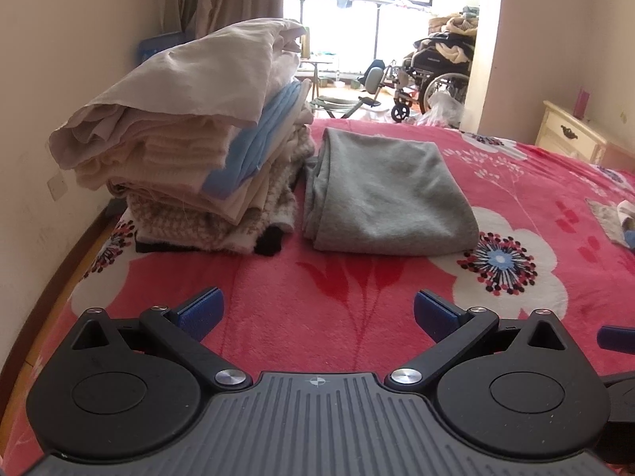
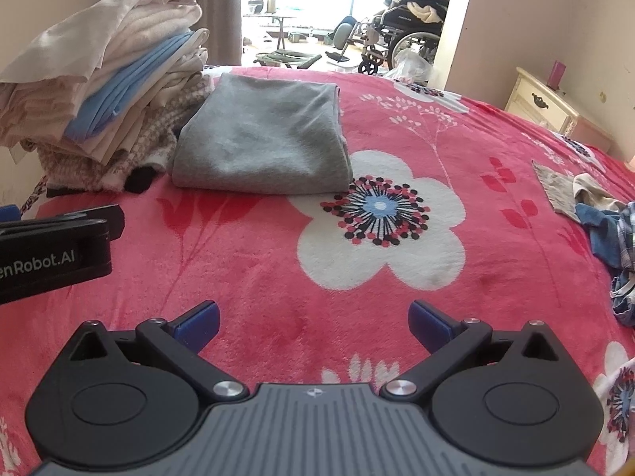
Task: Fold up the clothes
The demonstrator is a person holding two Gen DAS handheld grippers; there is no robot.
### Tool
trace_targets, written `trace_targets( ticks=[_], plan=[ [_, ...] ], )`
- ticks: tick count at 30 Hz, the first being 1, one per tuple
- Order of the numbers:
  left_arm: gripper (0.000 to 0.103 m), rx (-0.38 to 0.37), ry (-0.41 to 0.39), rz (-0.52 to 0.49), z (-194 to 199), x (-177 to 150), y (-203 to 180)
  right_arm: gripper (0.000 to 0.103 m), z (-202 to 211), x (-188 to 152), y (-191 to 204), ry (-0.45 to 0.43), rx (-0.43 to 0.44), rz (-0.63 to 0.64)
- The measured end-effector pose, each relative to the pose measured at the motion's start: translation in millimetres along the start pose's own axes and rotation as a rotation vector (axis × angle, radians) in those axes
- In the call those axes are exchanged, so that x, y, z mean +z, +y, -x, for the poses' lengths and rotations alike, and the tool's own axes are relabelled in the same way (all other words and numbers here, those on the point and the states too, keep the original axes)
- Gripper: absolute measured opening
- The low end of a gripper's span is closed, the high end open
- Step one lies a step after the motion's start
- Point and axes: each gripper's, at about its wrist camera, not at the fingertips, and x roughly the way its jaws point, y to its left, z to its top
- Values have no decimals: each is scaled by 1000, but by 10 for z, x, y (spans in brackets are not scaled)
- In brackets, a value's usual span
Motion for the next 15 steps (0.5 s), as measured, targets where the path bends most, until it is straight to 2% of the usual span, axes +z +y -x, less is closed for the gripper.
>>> trace_targets(
  ticks=[15],
  plan=[
    [103,-5,-1,-11,-6,-10,-24,103,-24,-30,31,13,1,19]
  ],
)
